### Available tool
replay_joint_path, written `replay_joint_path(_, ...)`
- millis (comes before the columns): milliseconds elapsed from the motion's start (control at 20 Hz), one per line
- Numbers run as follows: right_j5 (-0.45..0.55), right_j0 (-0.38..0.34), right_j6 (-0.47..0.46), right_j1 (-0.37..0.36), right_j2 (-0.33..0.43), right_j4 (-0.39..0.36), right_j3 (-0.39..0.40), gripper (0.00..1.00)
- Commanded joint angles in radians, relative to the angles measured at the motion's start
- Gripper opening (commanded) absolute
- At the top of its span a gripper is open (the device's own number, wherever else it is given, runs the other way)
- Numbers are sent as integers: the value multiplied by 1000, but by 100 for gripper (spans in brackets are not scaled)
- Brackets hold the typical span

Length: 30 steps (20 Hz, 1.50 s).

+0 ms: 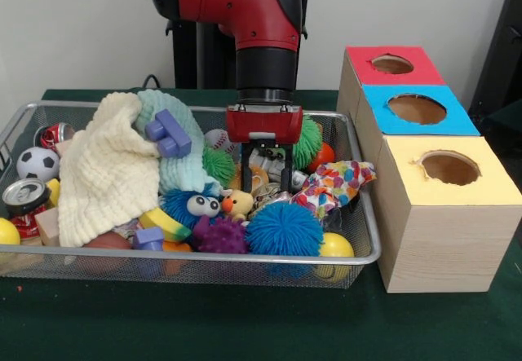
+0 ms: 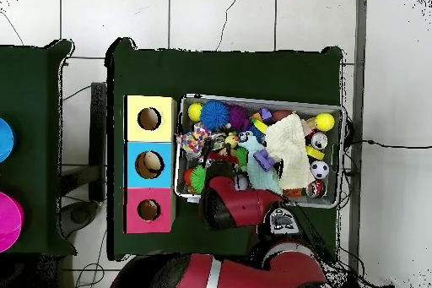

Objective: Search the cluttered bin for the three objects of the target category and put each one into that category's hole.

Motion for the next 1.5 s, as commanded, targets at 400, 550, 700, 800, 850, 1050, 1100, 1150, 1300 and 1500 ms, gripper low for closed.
replay_joint_path(400,133,48,74,-14,-67,88,-30,100)
replay_joint_path(550,271,20,89,-111,4,62,14,100)
replay_joint_path(700,352,38,94,-200,5,86,41,100)
replay_joint_path(800,359,66,92,-228,-31,93,34,100)
replay_joint_path(850,367,67,91,-235,-33,86,30,100)
replay_joint_path(1050,356,58,107,-224,-21,62,26,100)
replay_joint_path(1100,348,59,114,-215,-22,62,27,100)
replay_joint_path(1150,332,54,120,-196,-17,60,26,100)
replay_joint_path(1300,258,24,142,-126,26,40,27,100)
replay_joint_path(1500,138,63,156,-54,-8,60,20,100)
